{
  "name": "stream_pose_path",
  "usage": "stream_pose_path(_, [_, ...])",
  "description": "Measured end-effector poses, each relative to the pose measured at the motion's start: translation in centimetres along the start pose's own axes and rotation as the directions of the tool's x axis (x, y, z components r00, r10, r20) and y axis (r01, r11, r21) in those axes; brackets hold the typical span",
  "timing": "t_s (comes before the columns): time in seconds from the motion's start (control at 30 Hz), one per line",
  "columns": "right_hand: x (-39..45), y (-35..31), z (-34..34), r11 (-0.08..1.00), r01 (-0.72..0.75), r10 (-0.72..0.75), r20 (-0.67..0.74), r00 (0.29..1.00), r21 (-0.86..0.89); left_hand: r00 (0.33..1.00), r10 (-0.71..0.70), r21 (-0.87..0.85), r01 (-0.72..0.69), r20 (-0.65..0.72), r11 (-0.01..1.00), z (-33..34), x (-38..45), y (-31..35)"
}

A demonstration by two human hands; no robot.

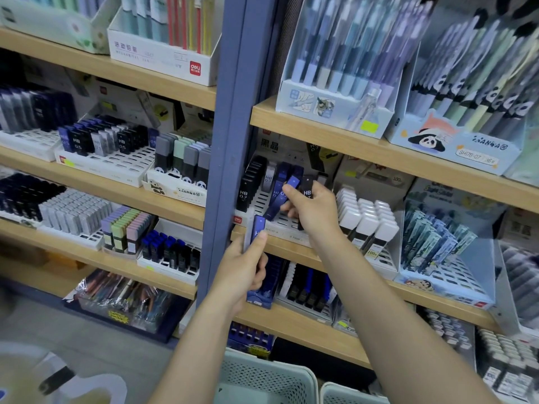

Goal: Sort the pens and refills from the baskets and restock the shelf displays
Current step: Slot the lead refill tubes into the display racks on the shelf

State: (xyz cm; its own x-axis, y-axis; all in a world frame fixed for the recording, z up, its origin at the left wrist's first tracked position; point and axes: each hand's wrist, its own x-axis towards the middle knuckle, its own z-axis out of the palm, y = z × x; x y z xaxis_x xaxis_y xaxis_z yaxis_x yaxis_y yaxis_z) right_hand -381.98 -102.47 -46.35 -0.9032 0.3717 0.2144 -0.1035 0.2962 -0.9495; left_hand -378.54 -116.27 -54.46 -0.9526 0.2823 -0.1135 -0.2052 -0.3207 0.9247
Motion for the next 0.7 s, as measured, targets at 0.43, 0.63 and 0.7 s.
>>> stream_pose_path(0.43, [2.4, 1.3, -0.6, 0.986, 0.091, -0.094, -0.015, 0.995, -0.137, 1.0, 0.013, -0.066, -0.012, 0.009, 0.998, 0.1, 1.0, -0.3])
stream_pose_path(0.63, [2.8, 0.9, -0.6, 0.962, 0.173, -0.171, 0.029, 0.985, -0.212, 1.0, 0.001, -0.05, 0.0, 0.012, 0.999, 0.4, 1.1, -0.4])
stream_pose_path(0.7, [2.9, 0.9, -0.5, 0.96, 0.176, -0.173, 0.031, 0.984, -0.217, 1.0, -0.002, -0.049, 0.003, 0.012, 0.999, 0.5, 1.1, -0.4])
